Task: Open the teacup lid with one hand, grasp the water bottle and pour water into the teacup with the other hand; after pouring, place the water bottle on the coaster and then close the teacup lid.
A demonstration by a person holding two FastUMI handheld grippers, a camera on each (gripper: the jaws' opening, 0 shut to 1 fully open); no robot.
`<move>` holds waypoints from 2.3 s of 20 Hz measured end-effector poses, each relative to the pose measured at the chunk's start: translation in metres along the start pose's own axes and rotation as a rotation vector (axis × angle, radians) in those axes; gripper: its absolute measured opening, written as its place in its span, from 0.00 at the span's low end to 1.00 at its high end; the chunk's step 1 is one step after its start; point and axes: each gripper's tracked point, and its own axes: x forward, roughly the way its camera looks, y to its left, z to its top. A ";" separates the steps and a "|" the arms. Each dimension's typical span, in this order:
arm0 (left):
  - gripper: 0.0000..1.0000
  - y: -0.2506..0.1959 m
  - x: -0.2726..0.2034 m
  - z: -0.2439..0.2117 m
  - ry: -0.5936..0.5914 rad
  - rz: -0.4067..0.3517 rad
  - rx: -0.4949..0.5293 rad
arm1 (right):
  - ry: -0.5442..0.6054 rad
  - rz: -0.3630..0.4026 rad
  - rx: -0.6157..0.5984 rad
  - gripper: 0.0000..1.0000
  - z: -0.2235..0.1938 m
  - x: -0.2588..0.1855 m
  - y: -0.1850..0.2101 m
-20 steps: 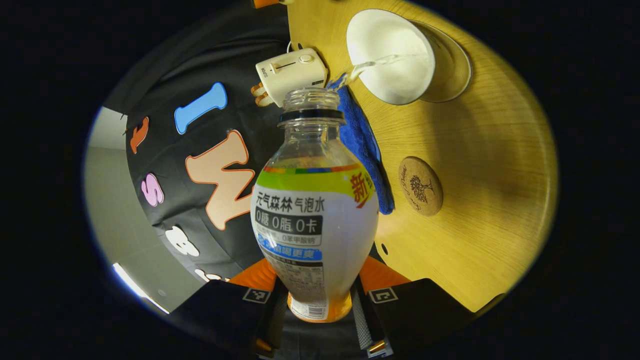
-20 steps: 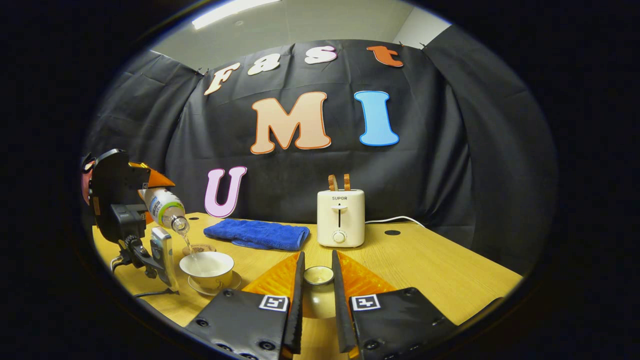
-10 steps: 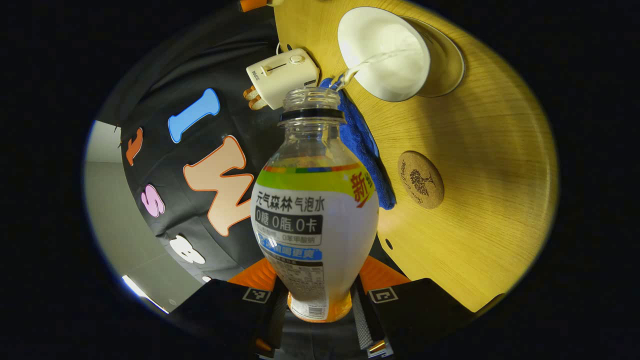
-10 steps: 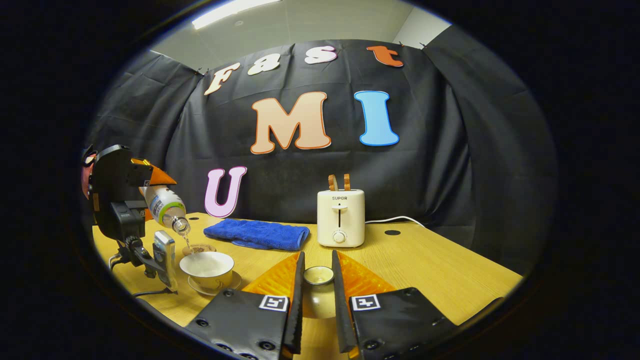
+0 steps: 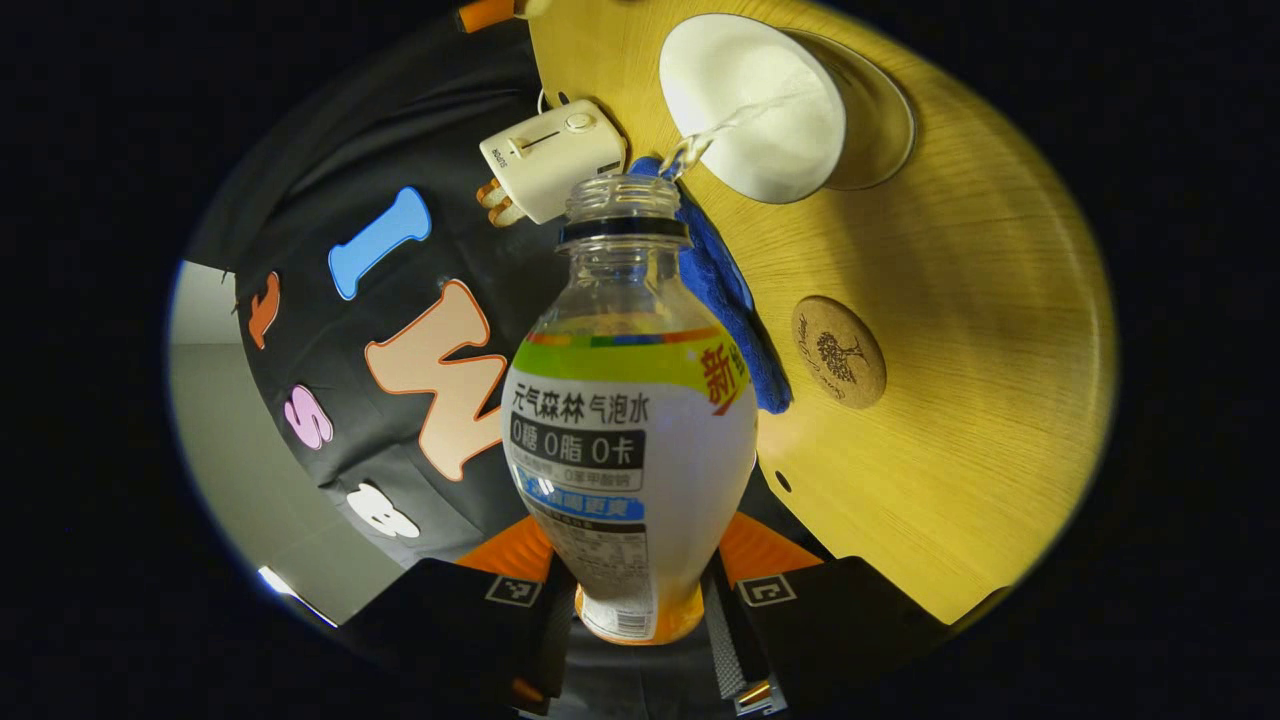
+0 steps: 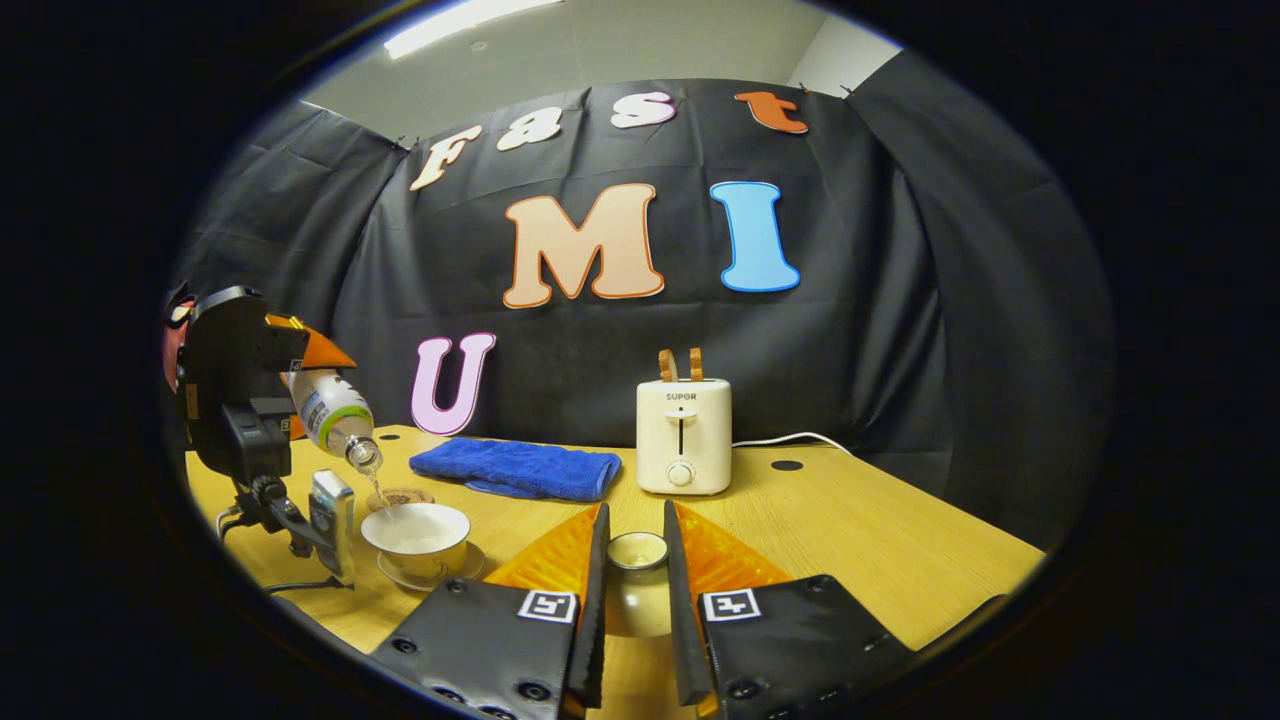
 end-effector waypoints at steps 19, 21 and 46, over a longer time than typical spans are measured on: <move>0.55 -0.050 -0.021 0.032 -0.131 -0.182 -0.852 | 0.001 0.007 0.000 0.31 0.000 0.000 0.000; 0.55 -0.047 -0.023 0.029 -0.131 -0.168 -1.069 | 0.001 0.007 0.000 0.31 0.000 0.001 0.000; 0.55 -0.035 0.084 0.053 -0.292 -0.269 -2.024 | 0.003 0.004 -0.001 0.31 0.000 0.000 0.000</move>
